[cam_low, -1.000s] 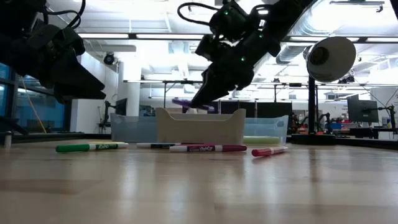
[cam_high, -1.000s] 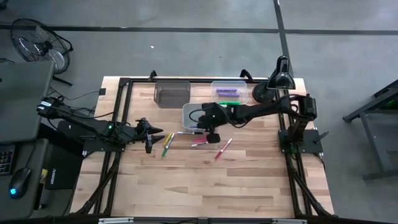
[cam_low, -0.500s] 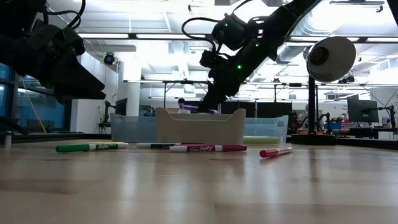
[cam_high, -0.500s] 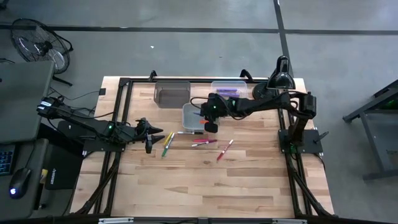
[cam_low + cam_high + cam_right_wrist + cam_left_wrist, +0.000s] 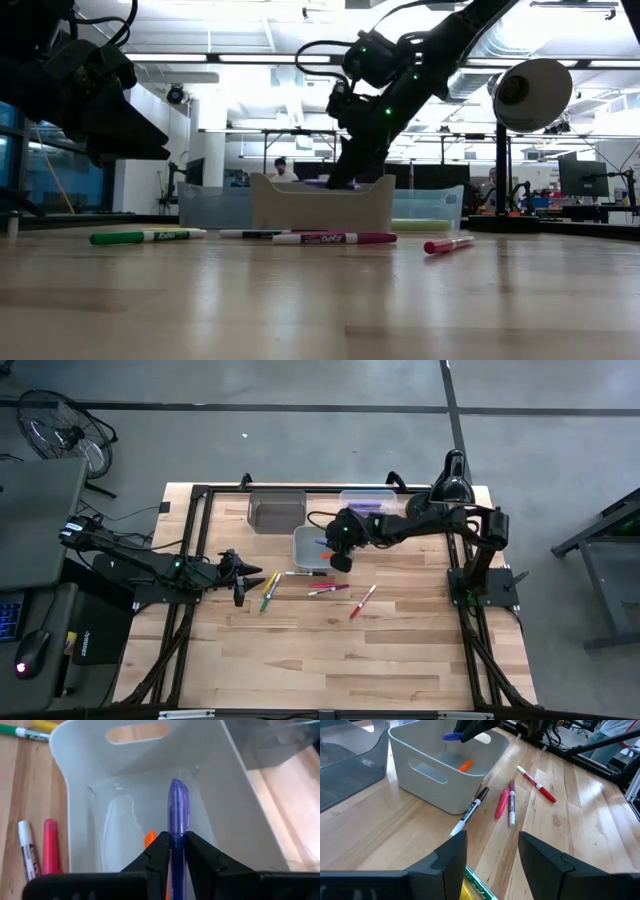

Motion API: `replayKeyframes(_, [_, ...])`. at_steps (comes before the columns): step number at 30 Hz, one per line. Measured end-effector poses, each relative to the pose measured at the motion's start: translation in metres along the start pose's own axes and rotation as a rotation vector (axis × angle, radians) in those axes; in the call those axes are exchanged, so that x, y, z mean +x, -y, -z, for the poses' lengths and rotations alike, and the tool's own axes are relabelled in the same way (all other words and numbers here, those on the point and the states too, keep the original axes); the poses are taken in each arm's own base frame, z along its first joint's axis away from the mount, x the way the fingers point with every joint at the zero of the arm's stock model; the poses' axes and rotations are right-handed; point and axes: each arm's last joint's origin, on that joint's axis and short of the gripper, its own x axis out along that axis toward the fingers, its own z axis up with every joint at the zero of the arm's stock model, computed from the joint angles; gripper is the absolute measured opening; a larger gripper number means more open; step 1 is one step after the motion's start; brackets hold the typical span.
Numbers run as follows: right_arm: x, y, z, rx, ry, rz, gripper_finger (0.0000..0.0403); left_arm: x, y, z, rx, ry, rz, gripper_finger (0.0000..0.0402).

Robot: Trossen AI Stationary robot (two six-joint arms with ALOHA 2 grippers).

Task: Pick & Place Markers
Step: Put the purple pen into the gray bin, then put the red marker into the black bin

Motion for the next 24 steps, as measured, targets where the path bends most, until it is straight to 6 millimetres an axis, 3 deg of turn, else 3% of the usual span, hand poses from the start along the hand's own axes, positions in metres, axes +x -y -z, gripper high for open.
replayKeyframes(19, [0.000,-0.002,0.000,-0.005,0.002,-0.097,0.0108,0.000,0.000,0.000,0.002,0.000,-0.001,0.0175])
replayKeyframes(24, [-0.011,-0.003,-0.005,-0.030,0.019,-0.104,0.0106,0.000,0.000,0.000,0.002,0.000,-0.001,0.0175])
